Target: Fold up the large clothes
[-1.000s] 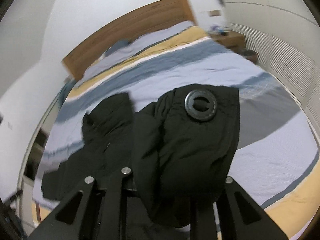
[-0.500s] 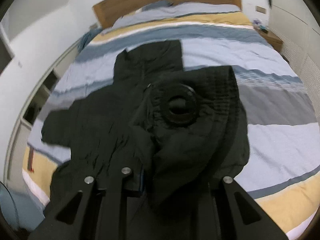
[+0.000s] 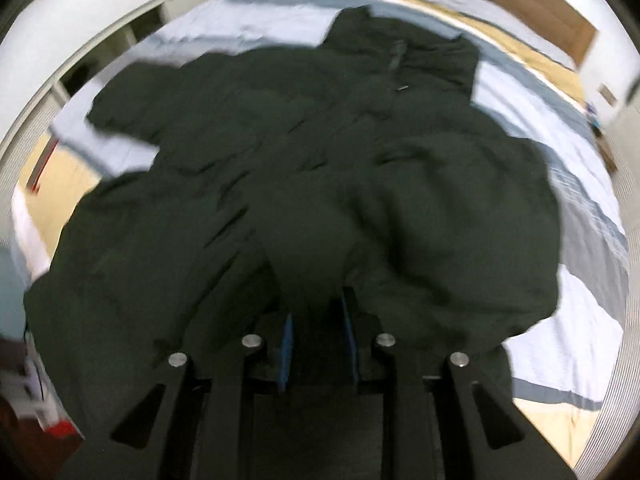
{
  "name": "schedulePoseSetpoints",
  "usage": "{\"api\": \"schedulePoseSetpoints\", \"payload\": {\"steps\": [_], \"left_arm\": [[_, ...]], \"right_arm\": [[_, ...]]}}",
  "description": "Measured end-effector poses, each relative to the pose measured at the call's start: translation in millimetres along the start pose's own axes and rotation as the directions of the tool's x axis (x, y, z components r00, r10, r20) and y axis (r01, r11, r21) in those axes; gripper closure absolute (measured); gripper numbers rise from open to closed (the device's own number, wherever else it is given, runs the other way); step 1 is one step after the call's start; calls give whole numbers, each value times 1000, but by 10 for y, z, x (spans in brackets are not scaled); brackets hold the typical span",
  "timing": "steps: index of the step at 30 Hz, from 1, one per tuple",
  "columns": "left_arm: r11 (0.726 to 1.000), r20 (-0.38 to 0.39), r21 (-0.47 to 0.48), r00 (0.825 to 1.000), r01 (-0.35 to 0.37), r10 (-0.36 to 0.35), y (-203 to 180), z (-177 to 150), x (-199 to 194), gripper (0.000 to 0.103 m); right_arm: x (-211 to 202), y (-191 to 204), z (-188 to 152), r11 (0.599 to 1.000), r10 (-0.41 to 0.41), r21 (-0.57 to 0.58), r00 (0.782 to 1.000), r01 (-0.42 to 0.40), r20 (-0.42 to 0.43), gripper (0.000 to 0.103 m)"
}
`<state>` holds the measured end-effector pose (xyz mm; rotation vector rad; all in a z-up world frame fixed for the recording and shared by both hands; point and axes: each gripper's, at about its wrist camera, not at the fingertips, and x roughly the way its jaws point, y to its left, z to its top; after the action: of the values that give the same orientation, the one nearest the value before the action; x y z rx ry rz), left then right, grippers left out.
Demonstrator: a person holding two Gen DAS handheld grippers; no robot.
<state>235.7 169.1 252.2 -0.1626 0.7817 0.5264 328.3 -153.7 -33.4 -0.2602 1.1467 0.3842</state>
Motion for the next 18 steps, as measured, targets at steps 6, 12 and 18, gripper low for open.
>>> {"api": "schedulePoseSetpoints", "payload": {"steps": [6, 12, 18], "left_arm": [[1000, 10, 13, 1000, 26, -26, -186, -29, -34, 0], [989, -29, 91, 993, 114, -112, -811, -164, 71, 1], [956, -122, 176, 969, 234, -215, -1907, -510, 269, 1]], "right_arm": [[-243, 21, -55, 997, 71, 31, 995, -73, 64, 69], [-608, -564, -133, 987, 23, 154, 988, -47, 154, 68], [-876, -1542, -313, 970, -93, 240, 976, 45, 196, 67]]}}
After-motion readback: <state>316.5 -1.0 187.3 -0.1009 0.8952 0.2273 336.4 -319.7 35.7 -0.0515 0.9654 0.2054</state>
